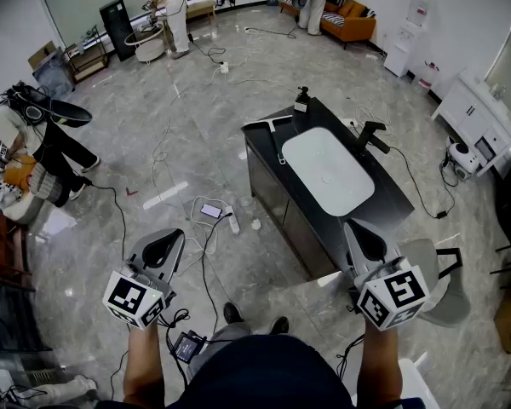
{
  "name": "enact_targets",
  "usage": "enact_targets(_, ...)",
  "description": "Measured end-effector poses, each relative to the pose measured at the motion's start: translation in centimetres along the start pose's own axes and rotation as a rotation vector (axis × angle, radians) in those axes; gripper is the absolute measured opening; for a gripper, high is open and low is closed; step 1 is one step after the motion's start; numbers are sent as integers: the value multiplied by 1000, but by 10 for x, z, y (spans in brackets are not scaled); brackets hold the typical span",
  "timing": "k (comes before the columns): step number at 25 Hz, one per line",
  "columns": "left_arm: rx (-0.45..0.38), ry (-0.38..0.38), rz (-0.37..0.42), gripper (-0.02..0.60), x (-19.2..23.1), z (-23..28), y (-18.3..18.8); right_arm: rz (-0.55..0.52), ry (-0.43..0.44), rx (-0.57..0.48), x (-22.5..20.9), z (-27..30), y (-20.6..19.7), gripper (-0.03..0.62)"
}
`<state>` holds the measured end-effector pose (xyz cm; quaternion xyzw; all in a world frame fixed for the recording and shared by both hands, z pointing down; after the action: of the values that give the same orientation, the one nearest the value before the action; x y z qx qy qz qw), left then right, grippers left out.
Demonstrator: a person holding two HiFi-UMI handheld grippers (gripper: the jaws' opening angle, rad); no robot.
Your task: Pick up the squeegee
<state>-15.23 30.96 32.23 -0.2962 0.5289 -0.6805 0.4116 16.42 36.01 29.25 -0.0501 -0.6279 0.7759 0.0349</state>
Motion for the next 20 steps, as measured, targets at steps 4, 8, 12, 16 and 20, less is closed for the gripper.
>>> enact_targets(4,2,-5,-3,6,24,-9,-6,2,-12,7,16,18,1,8)
enact_targets(8,1,-10,-15,6,52,-21,-13,5,-28,15,35,36,5,8)
enact_targets(12,-6,-25,-14,6,82,-26,-14,10,-44,18,51,58,9,8)
enact_targets(16,-21,-43,-13,6,109,-32,-21,19,-59,21,69,77,10,8)
enact_targets(20,-22,-60,-13,6,132,-29,-27,29,-73,11,78,93,15,9)
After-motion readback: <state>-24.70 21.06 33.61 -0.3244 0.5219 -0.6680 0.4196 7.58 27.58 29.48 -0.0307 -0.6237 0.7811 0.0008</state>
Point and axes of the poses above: the fingertips, and each gripper's own axes: z forward along the fingers, x to its left, y out of its top, the point moved 2 cm from there along -z, backward along the fingers, and after that the axes turned 13 degrees about -y, right-handed, at the moved point
